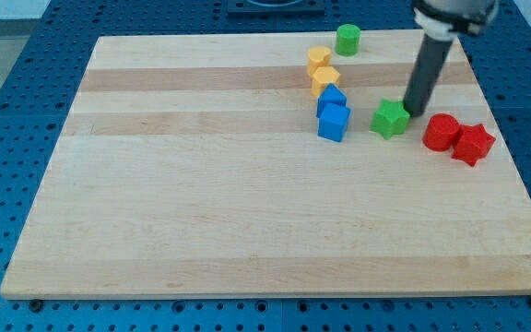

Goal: Place the green circle on top of the green star

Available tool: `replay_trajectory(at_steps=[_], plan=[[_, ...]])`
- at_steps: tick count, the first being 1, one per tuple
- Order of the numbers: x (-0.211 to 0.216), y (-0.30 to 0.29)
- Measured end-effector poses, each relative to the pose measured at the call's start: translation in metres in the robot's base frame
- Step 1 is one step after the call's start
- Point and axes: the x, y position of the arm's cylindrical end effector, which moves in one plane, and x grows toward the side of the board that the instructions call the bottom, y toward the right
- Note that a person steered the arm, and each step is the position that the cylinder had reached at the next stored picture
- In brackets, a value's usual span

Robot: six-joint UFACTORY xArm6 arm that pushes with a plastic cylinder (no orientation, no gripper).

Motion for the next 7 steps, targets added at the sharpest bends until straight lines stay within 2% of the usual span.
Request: replay_trajectory(at_steps=[1, 2, 7], plan=[[-0.091, -0.01], [-0.155, -0.025], [-0.153, -0.131]])
